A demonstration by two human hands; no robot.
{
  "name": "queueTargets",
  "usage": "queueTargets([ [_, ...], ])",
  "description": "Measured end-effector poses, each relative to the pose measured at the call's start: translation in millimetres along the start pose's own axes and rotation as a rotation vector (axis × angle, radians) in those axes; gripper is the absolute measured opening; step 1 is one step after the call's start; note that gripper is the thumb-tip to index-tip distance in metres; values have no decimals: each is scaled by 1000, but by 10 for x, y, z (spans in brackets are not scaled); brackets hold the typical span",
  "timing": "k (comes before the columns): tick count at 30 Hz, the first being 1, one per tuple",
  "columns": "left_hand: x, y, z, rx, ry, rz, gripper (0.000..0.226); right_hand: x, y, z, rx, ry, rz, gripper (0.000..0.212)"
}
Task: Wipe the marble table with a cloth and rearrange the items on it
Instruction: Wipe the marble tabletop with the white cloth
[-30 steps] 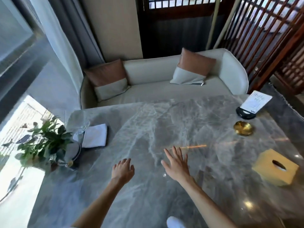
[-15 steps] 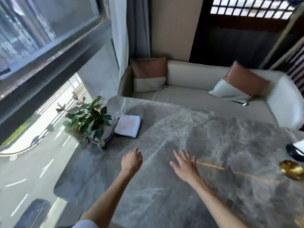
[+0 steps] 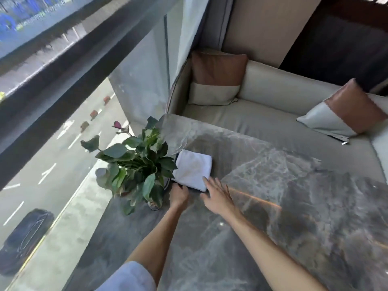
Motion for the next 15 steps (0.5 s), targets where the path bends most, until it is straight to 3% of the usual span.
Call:
queueTargets([
  [9,-357,186,-221,705,-354,88,43,-462,531,-32,-76,114,-269,71],
  [15,-479,413,-292,979,-471,57,47,-443,642,14,-83,99,-230,73],
])
Point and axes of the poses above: each hand's wrist, its own x-axis away from the middle knuckle, its own y-axis out of the palm, z = x × y, the point moved 9 cm from there along -x, towards the middle knuckle, and after that the axes turned 1 degree about -y, right-handed, at the moved point
